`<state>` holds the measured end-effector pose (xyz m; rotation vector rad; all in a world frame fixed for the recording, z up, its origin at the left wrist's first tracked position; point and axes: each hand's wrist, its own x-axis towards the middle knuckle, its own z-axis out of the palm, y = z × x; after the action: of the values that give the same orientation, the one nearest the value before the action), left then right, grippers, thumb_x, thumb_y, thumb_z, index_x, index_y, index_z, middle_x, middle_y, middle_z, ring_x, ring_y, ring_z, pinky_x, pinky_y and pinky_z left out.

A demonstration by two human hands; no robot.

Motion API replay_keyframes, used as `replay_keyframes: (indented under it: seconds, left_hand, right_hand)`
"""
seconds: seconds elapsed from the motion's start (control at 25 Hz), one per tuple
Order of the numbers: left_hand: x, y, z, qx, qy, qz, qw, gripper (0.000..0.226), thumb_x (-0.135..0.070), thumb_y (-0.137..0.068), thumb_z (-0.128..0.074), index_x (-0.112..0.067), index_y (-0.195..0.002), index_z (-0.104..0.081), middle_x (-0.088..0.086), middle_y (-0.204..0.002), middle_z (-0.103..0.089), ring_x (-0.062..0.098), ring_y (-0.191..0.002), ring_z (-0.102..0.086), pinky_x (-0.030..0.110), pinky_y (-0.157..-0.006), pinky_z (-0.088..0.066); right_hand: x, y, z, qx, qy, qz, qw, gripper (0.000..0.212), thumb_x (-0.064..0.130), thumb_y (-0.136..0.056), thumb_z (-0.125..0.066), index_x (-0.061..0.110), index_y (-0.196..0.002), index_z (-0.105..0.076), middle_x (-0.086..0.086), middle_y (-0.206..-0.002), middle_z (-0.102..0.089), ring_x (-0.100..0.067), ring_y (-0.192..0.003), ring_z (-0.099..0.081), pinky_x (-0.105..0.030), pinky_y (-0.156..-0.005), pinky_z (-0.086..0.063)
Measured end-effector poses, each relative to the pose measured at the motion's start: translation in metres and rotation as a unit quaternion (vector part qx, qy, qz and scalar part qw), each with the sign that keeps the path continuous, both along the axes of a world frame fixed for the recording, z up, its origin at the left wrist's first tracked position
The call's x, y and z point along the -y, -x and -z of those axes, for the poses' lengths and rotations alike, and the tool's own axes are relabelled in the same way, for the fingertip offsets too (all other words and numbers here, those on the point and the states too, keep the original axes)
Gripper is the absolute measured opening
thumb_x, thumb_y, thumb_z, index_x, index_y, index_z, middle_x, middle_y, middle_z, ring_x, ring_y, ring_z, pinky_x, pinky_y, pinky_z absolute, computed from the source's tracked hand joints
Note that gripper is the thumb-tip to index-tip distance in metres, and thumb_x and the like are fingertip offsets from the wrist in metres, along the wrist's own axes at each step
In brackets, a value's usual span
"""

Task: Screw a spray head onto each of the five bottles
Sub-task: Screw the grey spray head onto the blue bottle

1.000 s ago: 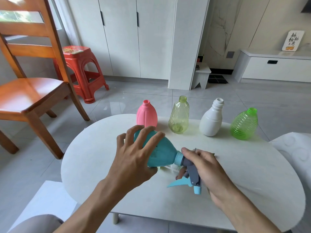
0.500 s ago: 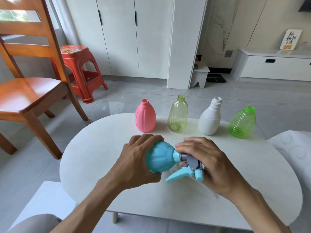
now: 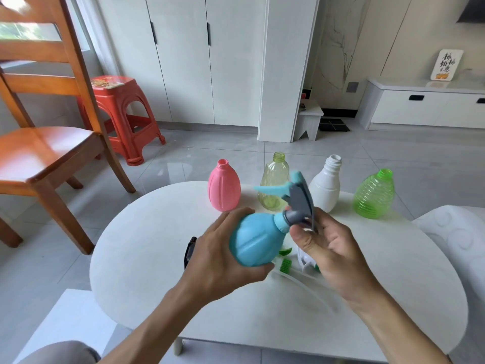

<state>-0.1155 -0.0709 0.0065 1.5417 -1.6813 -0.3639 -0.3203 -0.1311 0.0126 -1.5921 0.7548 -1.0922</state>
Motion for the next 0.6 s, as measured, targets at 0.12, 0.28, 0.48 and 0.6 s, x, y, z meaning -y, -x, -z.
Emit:
replay_keyframes:
  seconds: [0.12,0.28,0.48,0.6]
  left_hand:
    - [0.002,-0.002,-0.005,-0.175,-0.185,0.125,0.959,0.073,-0.044,-0.056,-0.087,-0.039,-0.123,-0.058,-0.009,-0.106,-0.071,0.012,-0.094,-0.070,0.039,-0.078,-0.062]
    - [-0.001,0.000,-0.008,-0.290,-0.299,0.272,0.868,0.058,-0.027,-0.066,-0.080,-0.023,-0.122,-0.063,0.004,-0.109,-0.070,0.023,-0.100,-0.067,0.035,-0.082,-0.054]
    - [-0.002,0.005,-0.006,-0.278,-0.280,0.221,0.892,0.061,-0.027,-0.058,-0.081,-0.030,-0.117,-0.064,0.000,-0.108,-0.072,0.020,-0.100,-0.069,0.035,-0.082,-0.058]
    - [-0.003,0.010,-0.004,-0.281,-0.259,0.186,0.905,0.073,-0.028,-0.056,-0.083,-0.031,-0.125,-0.060,0.006,-0.116,-0.071,0.027,-0.107,-0.068,0.049,-0.092,-0.057]
  right_hand:
    - [0.002,-0.004,-0.002,0.099,-0.086,-0.152,0.980,0.042,0.036,-0.092,-0.067,0.017,-0.129,-0.063,-0.004,-0.131,-0.067,-0.013,-0.115,-0.065,-0.024,-0.093,-0.048]
    - [0.003,-0.005,-0.007,0.182,-0.179,-0.278,0.926,0.043,0.027,-0.098,-0.058,0.006,-0.135,-0.056,-0.016,-0.136,-0.062,-0.029,-0.125,-0.058,-0.035,-0.099,-0.047]
    - [0.000,-0.015,-0.012,0.183,-0.191,-0.253,0.931,0.038,0.031,-0.091,-0.067,0.006,-0.120,-0.064,-0.011,-0.115,-0.070,-0.026,-0.115,-0.064,-0.034,-0.093,-0.050]
    - [-0.005,-0.018,-0.011,0.173,-0.168,-0.184,0.953,0.040,0.039,-0.084,-0.073,0.007,-0.107,-0.066,-0.008,-0.103,-0.069,-0.023,-0.106,-0.065,-0.031,-0.089,-0.051]
